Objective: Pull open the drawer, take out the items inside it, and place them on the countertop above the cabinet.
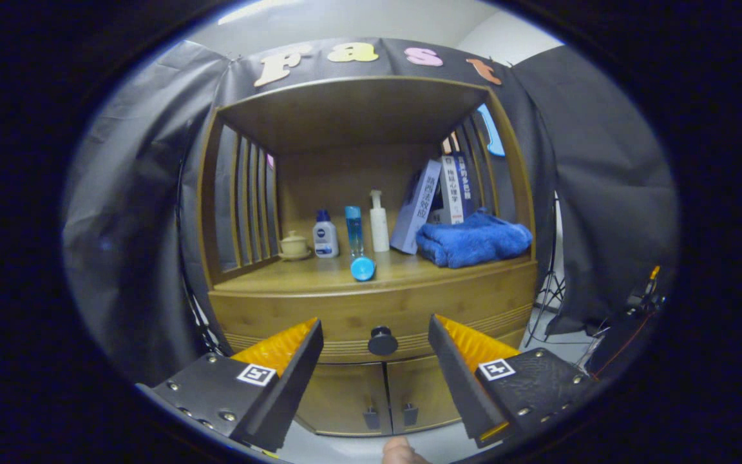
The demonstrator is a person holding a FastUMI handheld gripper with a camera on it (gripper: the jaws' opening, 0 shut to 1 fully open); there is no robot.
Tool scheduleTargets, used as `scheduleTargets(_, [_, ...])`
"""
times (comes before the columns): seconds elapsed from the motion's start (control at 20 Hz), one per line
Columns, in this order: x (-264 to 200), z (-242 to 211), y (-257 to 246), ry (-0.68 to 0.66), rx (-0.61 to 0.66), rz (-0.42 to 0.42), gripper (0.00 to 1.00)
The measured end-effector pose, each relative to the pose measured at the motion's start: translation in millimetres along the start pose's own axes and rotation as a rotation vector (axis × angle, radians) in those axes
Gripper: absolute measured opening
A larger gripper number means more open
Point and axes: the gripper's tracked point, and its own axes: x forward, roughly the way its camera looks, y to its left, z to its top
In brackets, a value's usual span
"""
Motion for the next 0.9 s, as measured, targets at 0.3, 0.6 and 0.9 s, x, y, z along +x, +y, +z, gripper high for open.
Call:
scheduleTargets(0.3, [-54.3, 64.1, 10.9, -0.018, -0.027, 0.014, 0.99])
scheduleTargets(0.6, [-115.8, 108.7, 22.6, -0.049, -0.018, 0.038, 0.98])
scheduleTargets(0.9, [-151.3, 145.2, 24.2, -0.082, -0.046, 0.04, 0.98])
